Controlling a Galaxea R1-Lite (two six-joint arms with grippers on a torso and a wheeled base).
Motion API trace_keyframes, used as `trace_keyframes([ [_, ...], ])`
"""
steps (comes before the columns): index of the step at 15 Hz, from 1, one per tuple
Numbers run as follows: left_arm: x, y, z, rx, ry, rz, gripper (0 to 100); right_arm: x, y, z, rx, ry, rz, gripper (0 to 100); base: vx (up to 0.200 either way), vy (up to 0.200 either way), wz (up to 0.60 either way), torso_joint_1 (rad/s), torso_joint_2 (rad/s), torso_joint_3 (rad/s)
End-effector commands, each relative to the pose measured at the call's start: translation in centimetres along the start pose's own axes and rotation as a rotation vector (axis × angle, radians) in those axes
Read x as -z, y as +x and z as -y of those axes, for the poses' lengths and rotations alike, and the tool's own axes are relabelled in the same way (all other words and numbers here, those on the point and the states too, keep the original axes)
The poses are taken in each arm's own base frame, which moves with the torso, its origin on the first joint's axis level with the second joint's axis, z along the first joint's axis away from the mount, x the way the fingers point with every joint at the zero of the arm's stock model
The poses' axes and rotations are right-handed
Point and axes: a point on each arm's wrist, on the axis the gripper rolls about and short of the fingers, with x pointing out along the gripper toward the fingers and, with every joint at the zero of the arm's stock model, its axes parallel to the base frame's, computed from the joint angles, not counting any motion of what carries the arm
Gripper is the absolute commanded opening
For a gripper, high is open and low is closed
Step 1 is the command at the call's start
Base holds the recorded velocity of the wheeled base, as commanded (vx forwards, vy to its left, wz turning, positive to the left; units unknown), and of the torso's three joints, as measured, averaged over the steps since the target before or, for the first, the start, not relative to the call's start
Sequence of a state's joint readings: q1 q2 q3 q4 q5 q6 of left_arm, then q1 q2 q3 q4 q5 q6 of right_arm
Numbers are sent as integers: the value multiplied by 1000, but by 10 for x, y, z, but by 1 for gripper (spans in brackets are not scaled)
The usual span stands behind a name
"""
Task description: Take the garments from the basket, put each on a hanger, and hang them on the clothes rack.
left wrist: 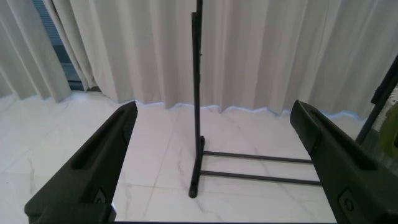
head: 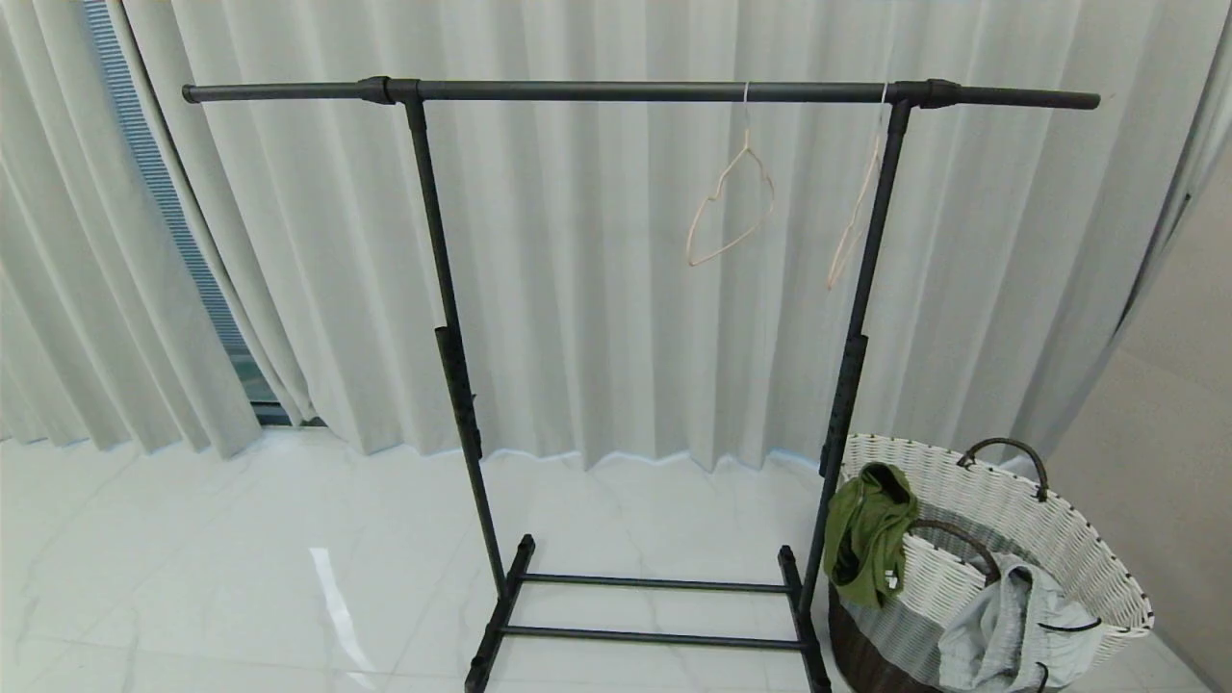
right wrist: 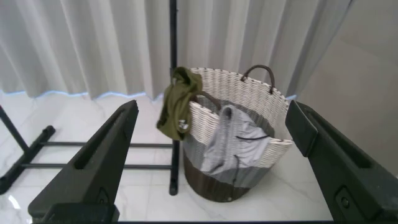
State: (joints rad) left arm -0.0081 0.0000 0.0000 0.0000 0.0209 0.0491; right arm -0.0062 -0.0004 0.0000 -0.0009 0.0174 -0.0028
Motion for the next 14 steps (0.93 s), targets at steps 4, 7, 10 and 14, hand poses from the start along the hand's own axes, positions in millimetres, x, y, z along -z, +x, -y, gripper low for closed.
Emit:
trace_keyframes([
  [4, 0, 0, 0, -1, -3, 0, 100, 0, 0, 0, 1, 0, 0, 100, 0, -100, 0, 1, 2, 1],
  [7, 0, 0, 0, -1, -3, 0, 100, 0, 0, 0, 1, 0, 0, 100, 0, 0, 0, 0, 0, 0],
  [10, 0, 0, 0, -1, -6, 0, 100, 0, 0, 0, -1, -3, 0, 100, 0, 0, 0, 0, 0, 0],
  [14, 0, 0, 0, -1, -6, 0, 100, 0, 0, 0, -1, 1, 0, 100, 0, 0, 0, 0, 0, 0],
])
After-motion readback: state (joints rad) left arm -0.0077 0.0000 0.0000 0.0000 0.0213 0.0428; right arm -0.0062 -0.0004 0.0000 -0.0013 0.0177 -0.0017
